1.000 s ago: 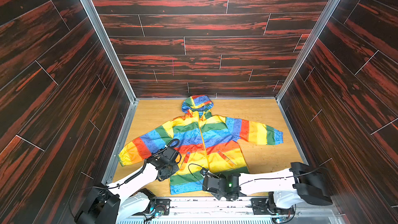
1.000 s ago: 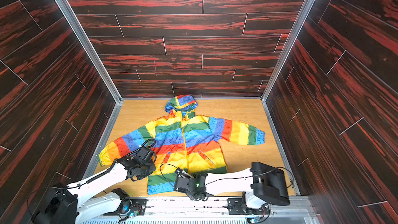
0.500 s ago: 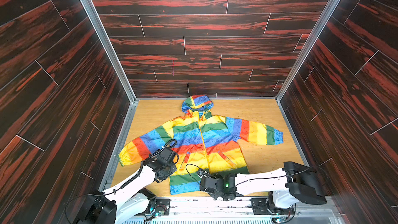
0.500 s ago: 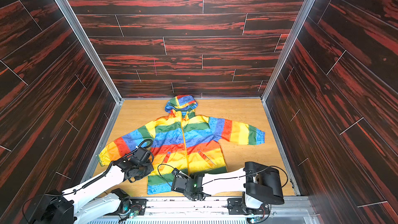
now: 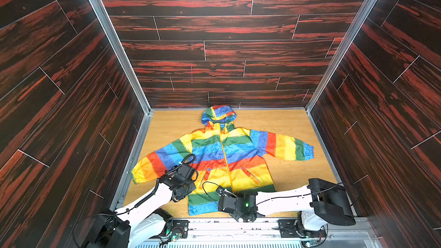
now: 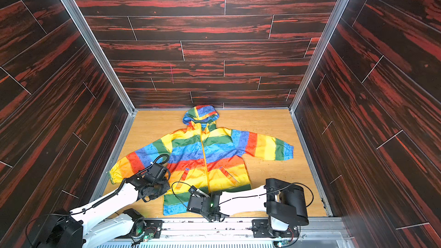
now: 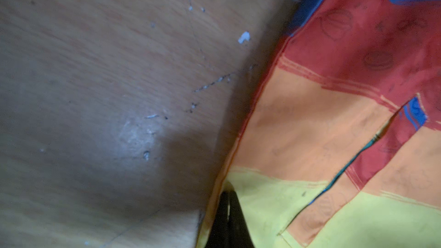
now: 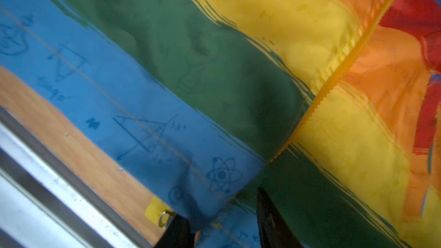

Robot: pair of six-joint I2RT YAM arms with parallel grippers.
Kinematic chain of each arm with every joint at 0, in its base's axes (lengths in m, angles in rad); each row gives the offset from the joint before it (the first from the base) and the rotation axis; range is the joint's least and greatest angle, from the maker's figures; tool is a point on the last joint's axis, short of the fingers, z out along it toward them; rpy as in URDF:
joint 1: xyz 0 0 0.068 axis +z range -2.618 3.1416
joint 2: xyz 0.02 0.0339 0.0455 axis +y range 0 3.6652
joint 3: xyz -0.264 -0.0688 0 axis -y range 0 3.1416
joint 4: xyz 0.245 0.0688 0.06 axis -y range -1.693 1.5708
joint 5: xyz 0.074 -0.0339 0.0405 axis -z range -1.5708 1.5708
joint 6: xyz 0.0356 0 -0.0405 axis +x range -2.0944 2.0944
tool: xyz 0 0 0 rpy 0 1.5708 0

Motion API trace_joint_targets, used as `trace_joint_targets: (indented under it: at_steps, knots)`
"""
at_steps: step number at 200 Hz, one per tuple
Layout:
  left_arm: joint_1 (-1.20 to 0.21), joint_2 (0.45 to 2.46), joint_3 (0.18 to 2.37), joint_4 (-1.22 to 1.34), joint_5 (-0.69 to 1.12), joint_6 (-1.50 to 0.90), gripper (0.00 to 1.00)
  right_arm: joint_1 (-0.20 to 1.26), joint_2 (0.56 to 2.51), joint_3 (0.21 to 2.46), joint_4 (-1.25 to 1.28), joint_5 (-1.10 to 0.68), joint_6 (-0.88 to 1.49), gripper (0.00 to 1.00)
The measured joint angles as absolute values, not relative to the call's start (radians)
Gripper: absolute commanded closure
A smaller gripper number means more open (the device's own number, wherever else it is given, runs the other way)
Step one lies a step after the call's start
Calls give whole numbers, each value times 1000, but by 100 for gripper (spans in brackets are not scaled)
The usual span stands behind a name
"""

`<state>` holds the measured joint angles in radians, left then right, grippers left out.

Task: Unzip the jacket
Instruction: Smooth out the jacket at the center of the board.

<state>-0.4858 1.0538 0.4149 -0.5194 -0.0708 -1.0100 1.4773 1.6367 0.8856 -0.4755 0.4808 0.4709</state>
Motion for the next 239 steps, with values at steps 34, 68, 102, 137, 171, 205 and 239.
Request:
trace_joint_targets:
  at_steps: [34, 68, 102, 137, 171, 205, 239]
  knots:
    - [-484, 1054, 415, -519, -69, -1010, 100, 1479, 1671, 952, -580, 522, 479, 100]
    - [-482, 1054, 415, -519, -65, -1010, 100, 1504, 1762, 1049, -718, 566, 424, 100]
    - [-476, 1054, 415, -518, -59, -1003, 100, 1567, 1840, 1140, -829, 586, 346, 95]
    - [-467, 1054, 415, -518, -52, -995, 100, 1608, 1866, 1167, -857, 443, 313, 53]
    - [-456, 1053, 415, -519, -45, -985, 100, 1586, 1757, 1113, -789, 235, 400, 39]
    - [-451, 1051, 421, -533, -45, -972, 100, 1546, 1592, 1039, -757, 105, 517, 40]
    - [-451, 1004, 462, -590, -50, -943, 100, 1391, 1369, 925, -708, 38, 613, 72]
